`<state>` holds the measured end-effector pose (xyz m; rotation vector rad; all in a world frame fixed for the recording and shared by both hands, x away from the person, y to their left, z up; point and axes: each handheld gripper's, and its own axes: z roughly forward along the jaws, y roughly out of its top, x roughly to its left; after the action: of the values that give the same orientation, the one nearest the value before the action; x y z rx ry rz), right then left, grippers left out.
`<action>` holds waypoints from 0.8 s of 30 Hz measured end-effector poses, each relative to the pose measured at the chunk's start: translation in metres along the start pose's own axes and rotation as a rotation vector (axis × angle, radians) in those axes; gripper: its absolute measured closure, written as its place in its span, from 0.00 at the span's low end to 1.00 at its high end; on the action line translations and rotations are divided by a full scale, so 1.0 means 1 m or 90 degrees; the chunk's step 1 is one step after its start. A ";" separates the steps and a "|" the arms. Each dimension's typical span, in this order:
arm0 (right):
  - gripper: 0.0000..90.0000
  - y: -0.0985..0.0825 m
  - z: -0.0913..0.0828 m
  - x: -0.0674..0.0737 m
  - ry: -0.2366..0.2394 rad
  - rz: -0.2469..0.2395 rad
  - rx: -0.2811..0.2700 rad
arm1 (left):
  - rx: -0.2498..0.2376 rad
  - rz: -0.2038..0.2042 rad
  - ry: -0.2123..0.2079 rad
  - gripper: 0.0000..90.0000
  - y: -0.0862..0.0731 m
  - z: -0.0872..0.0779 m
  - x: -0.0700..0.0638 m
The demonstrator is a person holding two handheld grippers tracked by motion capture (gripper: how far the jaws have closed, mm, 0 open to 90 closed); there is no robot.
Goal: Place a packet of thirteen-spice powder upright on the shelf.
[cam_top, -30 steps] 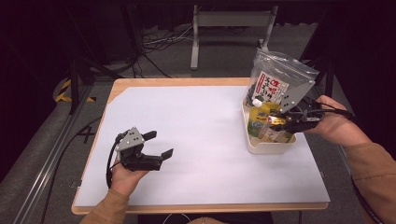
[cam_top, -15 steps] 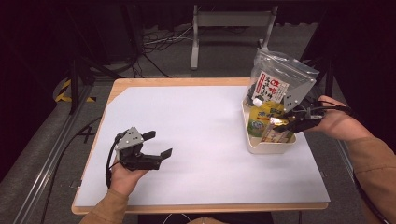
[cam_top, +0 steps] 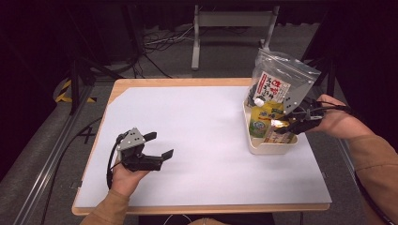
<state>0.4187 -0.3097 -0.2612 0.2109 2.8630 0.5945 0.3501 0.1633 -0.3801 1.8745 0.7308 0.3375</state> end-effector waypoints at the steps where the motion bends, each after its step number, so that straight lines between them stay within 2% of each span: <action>1: 0.75 0.000 0.000 0.000 0.000 0.000 0.000 | 0.000 0.000 0.000 0.12 0.000 0.000 0.000; 2: 0.75 0.001 0.000 0.000 -0.010 0.009 0.003 | 0.001 0.003 -0.001 0.12 -0.001 0.001 0.000; 4: 0.75 0.001 0.000 0.000 -0.011 0.008 0.003 | 0.003 -0.002 -0.002 0.12 -0.001 0.002 0.000; 12: 0.75 0.006 0.003 0.006 0.005 -0.017 0.014 | 0.000 -0.002 -0.002 0.11 -0.001 0.002 0.000; 16: 0.75 0.011 0.004 0.009 0.007 -0.038 0.030 | 0.000 -0.003 -0.002 0.11 -0.001 0.002 0.000; 24: 0.74 0.015 0.014 0.010 0.014 -0.041 0.061 | 0.001 0.000 -0.002 0.11 -0.002 0.002 0.001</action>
<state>0.4134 -0.2886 -0.2694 0.1268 2.9097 0.4512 0.3512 0.1626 -0.3825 1.8766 0.7293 0.3332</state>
